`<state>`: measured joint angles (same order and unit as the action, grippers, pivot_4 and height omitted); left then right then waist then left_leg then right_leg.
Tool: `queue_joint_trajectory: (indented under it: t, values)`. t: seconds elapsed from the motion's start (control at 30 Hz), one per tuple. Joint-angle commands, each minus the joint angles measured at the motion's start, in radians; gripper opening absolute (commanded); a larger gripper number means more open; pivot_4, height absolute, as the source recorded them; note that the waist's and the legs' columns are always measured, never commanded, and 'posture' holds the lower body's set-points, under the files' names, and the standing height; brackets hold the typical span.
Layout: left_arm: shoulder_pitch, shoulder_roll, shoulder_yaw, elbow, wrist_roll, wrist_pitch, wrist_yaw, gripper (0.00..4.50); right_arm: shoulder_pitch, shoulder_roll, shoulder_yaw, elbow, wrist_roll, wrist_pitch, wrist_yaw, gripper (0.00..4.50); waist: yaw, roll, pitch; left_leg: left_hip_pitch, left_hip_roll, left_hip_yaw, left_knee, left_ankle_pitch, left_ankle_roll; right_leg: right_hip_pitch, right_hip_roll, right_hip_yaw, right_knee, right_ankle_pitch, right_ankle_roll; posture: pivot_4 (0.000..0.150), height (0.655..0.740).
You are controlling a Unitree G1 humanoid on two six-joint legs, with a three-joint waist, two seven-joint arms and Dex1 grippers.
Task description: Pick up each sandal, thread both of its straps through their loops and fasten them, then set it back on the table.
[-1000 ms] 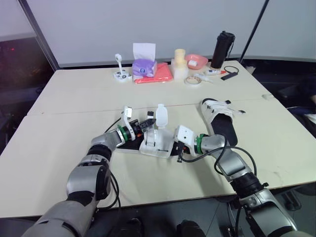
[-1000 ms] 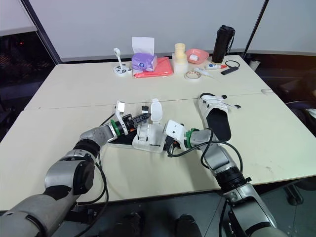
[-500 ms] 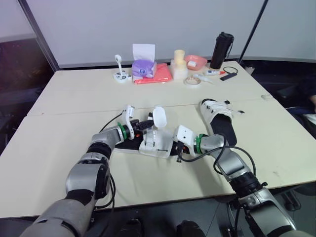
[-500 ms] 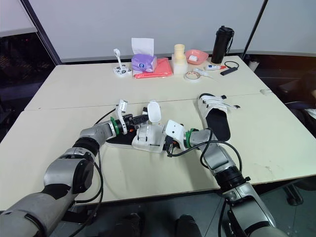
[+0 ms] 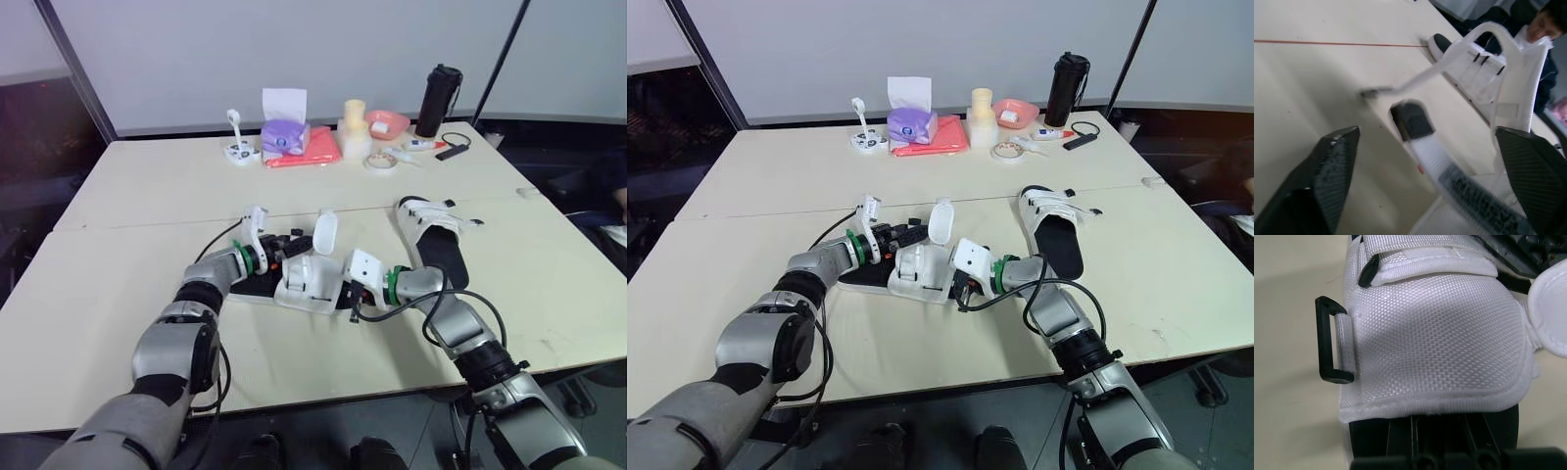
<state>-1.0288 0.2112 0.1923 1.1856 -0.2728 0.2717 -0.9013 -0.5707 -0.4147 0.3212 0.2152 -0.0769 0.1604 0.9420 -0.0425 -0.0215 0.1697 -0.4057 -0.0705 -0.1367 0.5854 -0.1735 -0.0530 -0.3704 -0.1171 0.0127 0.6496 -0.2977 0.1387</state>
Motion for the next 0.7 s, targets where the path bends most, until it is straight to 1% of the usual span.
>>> queue_joint_trajectory:
  t: [0.03,0.13,0.27,0.37,0.5,0.6,0.7]
  values:
    - [0.034,0.042,-0.031,0.029,0.076,-0.047,0.117,4.29,0.032,-0.004,0.055,0.033,-0.026,0.017,0.028,0.0,-0.001,0.001,-0.003,0.001,0.0,0.0,0.0,0.0,0.0,0.001,0.0,0.0,0.0,0.0,0.0,0.15,0.74]
    - [0.044,0.054,-0.053,0.027,0.11,-0.081,0.175,4.29,0.034,-0.005,0.059,0.031,-0.024,0.017,0.026,0.0,-0.004,0.001,-0.004,0.005,0.0,0.0,-0.001,0.0,0.0,0.004,0.0,0.001,0.0,0.0,0.0,0.15,0.74]
    - [0.056,0.072,-0.095,0.016,0.166,-0.148,0.205,4.29,0.036,-0.003,0.062,0.027,-0.025,0.017,0.025,0.0,-0.004,0.001,-0.004,0.006,0.0,0.001,-0.005,0.0,0.0,0.003,0.0,0.002,-0.001,-0.001,0.001,0.15,0.74]
    - [0.07,0.09,-0.15,-0.019,0.226,-0.222,0.198,4.29,0.035,0.001,0.064,0.028,-0.026,0.017,0.024,0.0,-0.004,0.001,-0.004,0.006,0.0,0.001,-0.006,0.0,0.0,0.003,0.0,0.002,-0.001,-0.001,0.001,0.15,0.74]
    - [0.074,0.102,-0.161,-0.056,0.231,-0.251,0.18,4.29,0.033,0.004,0.066,0.033,-0.028,0.014,0.023,0.0,-0.004,0.001,-0.004,0.006,0.0,0.001,-0.006,0.0,0.0,0.003,0.0,0.002,-0.001,-0.001,0.001,0.15,0.74]
    - [0.077,0.125,-0.138,-0.128,0.191,-0.239,0.11,4.29,0.031,0.006,0.065,0.033,-0.027,0.014,0.022,0.0,-0.005,0.001,-0.004,0.005,0.0,0.001,-0.006,0.0,0.0,0.002,0.0,0.002,-0.001,-0.001,0.001,0.15,0.74]
    - [0.11,0.165,-0.138,-0.249,0.156,-0.221,-0.002,4.29,0.03,0.006,0.064,0.034,-0.027,0.013,0.021,0.0,-0.005,0.001,-0.004,0.004,0.0,0.001,-0.006,0.0,0.0,0.0,0.0,0.002,-0.001,-0.001,0.001,0.15,0.74]
